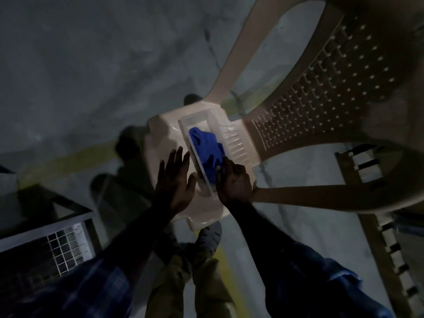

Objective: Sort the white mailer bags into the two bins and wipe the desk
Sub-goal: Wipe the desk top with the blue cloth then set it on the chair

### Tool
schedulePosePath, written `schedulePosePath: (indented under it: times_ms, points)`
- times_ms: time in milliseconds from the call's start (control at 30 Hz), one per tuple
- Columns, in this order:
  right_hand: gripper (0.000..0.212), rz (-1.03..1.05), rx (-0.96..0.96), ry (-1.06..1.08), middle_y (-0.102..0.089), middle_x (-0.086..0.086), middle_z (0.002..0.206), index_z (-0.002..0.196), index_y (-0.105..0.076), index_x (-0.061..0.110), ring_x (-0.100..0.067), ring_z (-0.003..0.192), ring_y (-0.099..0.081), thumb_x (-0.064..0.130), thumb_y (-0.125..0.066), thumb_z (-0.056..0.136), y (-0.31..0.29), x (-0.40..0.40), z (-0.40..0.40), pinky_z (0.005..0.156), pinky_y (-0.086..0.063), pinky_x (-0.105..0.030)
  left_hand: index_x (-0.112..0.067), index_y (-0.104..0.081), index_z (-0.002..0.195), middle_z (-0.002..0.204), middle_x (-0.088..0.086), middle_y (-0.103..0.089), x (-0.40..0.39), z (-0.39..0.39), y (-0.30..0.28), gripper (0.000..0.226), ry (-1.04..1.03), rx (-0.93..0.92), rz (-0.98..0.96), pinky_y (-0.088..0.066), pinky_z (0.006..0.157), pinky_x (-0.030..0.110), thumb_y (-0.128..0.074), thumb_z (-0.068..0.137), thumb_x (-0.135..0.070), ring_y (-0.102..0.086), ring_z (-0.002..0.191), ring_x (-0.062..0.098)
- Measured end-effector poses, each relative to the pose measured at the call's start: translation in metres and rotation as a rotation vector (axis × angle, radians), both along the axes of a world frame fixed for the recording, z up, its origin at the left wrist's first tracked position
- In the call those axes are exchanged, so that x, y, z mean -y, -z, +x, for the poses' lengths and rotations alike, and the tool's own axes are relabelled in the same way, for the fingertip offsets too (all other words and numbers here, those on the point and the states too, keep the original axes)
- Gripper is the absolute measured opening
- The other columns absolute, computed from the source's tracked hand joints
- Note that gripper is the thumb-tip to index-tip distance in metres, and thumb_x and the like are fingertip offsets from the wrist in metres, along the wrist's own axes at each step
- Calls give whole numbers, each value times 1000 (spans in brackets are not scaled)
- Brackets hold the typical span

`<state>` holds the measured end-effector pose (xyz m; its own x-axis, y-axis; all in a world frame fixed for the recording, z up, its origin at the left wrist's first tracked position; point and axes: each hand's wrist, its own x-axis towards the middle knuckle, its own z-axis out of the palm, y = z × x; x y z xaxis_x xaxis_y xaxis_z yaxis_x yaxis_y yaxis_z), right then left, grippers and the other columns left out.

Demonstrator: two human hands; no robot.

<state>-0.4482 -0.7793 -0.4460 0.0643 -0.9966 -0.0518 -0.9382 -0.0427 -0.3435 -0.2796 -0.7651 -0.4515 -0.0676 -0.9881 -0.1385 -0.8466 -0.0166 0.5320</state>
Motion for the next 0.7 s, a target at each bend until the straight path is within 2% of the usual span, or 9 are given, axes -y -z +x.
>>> schedulePosePath:
  times_ms: [133,233,400,467,600,700]
  points:
    - [33,-29,30,-28,-66,-17,97,123,-57,4,-41,83,-59,21,-52,94,-28,6,-3,62,-52,-44,-6,-40,142,149,18,-36,-1,0,-24,58,14,43,-34,-28,108,57,-45,90,-31,-33,138,36]
    - [37,-74,46,-25,-67,-19,98,126,-56,3,-42,85,-60,21,-52,94,-58,11,-3,66,-53,-45,-6,-39,143,149,19,-36,-2,2,-47,60,33,83,-44,-27,109,54,-37,92,-37,-33,138,35]
    - [35,-177,54,-48,-69,-19,95,120,-59,0,-41,78,-62,16,-60,89,-121,12,1,67,-52,-42,-4,-39,142,149,20,-35,-1,1,-100,62,71,102,-82,-26,110,57,-32,92,-39,-33,138,37]
    - [35,-189,65,-68,-69,-19,99,121,-59,1,-40,81,-62,16,-59,89,-149,10,4,71,-52,-42,-4,-41,141,149,19,-36,-5,0,-131,63,30,96,-101,-25,108,57,-30,91,-41,-34,138,37]
    - [41,-223,122,-111,-67,-17,106,121,-59,2,-39,89,-61,24,-45,89,-198,-4,12,77,-53,-43,-1,-50,134,141,21,-47,-23,-2,-183,58,-41,119,-225,-36,100,59,-37,90,-37,-45,130,39]
    - [42,-258,147,-154,-66,-15,111,121,-58,3,-38,91,-61,26,-42,90,-227,-18,14,79,-52,-44,-1,-52,133,139,22,-48,-39,0,-209,57,-69,137,-281,-39,99,58,-40,91,-38,-47,128,38]
